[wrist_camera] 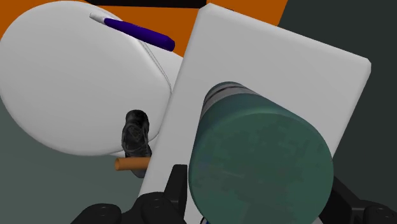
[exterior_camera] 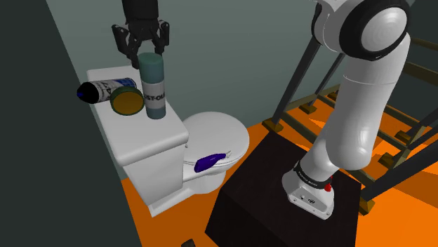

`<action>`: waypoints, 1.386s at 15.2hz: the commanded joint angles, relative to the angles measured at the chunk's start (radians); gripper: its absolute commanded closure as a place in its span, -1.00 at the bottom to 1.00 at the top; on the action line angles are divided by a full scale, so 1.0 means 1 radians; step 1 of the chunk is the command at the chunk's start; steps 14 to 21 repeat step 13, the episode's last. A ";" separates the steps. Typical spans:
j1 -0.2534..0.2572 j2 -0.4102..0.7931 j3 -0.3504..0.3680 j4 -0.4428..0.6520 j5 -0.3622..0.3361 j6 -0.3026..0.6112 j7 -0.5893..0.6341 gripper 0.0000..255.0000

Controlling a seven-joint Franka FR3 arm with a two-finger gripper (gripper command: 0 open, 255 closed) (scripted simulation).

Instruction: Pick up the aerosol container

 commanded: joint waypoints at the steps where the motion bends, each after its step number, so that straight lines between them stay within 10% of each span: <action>1: 0.006 0.013 0.000 0.044 -0.005 -0.032 0.000 1.00; 11: 0.063 0.108 0.000 0.329 -0.048 -0.225 0.006 1.00; 21: 0.064 0.110 -0.001 0.335 -0.049 -0.228 0.006 1.00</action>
